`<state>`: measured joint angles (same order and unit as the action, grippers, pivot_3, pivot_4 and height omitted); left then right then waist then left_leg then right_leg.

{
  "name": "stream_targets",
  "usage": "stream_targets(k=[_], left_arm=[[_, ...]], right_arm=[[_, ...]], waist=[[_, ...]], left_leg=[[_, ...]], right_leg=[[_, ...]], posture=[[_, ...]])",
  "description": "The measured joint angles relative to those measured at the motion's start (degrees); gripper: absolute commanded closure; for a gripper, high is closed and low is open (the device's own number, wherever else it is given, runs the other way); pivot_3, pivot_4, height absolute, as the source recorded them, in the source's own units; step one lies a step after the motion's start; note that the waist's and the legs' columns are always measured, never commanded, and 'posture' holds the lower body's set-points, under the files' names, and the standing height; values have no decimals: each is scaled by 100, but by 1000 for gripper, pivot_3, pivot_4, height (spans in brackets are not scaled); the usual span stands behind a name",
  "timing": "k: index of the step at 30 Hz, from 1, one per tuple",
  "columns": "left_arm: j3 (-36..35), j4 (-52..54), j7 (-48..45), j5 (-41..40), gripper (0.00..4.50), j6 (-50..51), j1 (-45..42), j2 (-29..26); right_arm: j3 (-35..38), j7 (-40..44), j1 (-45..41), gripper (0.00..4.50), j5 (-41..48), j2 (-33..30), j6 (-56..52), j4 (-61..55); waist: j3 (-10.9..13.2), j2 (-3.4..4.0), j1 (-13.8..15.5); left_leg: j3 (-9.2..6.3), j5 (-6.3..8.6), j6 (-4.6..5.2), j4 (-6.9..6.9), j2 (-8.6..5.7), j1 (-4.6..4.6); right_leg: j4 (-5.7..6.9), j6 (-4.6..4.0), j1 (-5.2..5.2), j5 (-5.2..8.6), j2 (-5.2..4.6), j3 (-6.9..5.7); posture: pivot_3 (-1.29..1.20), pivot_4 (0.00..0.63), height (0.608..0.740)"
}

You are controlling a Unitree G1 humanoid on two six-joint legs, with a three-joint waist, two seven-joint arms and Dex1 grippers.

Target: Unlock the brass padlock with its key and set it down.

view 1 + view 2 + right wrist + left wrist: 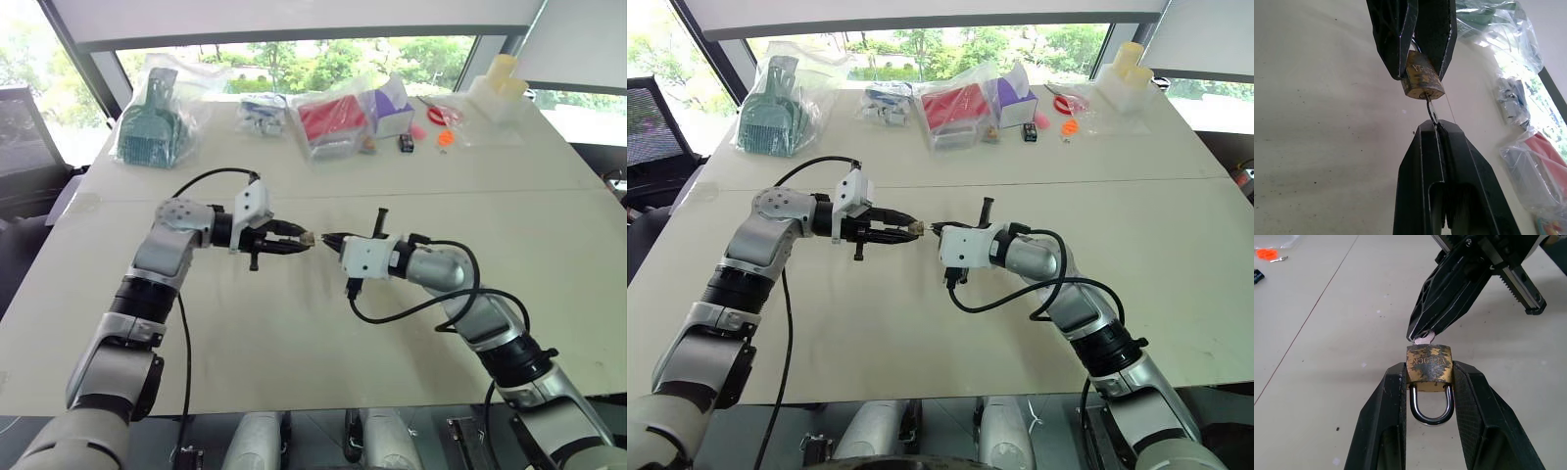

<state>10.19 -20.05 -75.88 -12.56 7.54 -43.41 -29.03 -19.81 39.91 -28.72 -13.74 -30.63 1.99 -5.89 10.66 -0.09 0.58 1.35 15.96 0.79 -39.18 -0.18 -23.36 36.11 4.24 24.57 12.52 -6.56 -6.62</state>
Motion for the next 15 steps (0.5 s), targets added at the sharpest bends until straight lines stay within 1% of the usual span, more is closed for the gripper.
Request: stream_targets(k=[4, 8, 12, 15], left_arm=[[0, -33, 7, 102, 3741, -271, 0, 7], [9, -191, 69, 316, 3741, -845, 0, 48], [32, -366, 177, 619, 3741, -1470, -1, 58], [50, -439, 189, 739, 3741, -1709, -1, 63]], right_arm=[[0, 313, -146, 4479, -2, 0, -94, 0], [14, 687, -350, 4479, 93, 45, -390, 66], [76, 1114, -567, 4479, 388, 281, -1243, 140], [73, 1375, -725, 4479, 505, 338, -1745, 162]], waist=[[0, 0, 10], [0, 0, 9], [0, 0, 6], [0, 0, 8]], left_leg=[[1, 0, 0, 0, 0, 0], [3, 0, 0, -1, 0, 0], [3, 0, 0, 0, 0, 1], [4, 0, 0, -1, 0, 0]], right_leg=[[0, 1, 0, 0, 0, 2], [0, 3, 0, -2, 0, 3], [1, 2, 0, -2, 0, 3], [1, 2, 1, -2, -1, 3]], posture=[[0, 150, 740], [0, 150, 740], [0, 150, 740], [0, 150, 740]])
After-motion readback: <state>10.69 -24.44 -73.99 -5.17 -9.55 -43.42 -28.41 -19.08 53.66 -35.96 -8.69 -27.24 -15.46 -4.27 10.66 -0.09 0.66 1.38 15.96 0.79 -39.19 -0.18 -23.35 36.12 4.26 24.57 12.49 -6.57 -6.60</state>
